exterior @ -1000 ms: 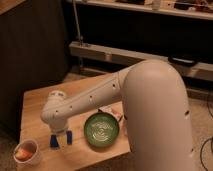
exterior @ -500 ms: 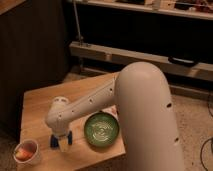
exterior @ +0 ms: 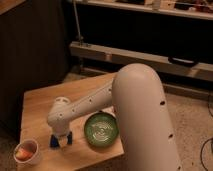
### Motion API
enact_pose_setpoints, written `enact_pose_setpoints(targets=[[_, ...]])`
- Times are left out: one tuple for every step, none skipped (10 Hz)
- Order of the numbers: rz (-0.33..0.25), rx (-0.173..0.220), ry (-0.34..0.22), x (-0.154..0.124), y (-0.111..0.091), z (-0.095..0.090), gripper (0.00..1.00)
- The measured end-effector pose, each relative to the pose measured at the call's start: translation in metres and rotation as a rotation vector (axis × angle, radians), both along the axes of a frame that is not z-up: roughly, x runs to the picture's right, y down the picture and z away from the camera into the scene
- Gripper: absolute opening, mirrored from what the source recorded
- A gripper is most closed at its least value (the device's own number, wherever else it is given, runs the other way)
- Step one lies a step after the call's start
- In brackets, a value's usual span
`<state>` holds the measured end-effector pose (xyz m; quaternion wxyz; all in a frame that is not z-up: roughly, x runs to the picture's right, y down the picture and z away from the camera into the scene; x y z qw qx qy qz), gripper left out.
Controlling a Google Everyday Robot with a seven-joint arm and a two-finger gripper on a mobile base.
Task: Place the white sponge in the ceramic bowl
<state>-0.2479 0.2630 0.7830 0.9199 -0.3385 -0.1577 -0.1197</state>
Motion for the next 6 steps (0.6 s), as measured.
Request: enact_pose_setpoints(targets=[[0.000, -0.012, 0.004, 0.000, 0.001, 0.002, 0.25], [0.001, -0.019, 0.006, -0.001, 0.000, 0.002, 0.15], [0.004, -0.021, 0.008, 0.000, -0.002, 0.001, 0.07], [0.005, -0.016, 0.004, 0.000, -0.010, -0.004, 0.01], [0.001, -0.006, -0.009, -0.004, -0.021, -0.011, 0.00], [-0.003, 0.008, -0.024, -0.011, -0.037, -0.023, 0.00]])
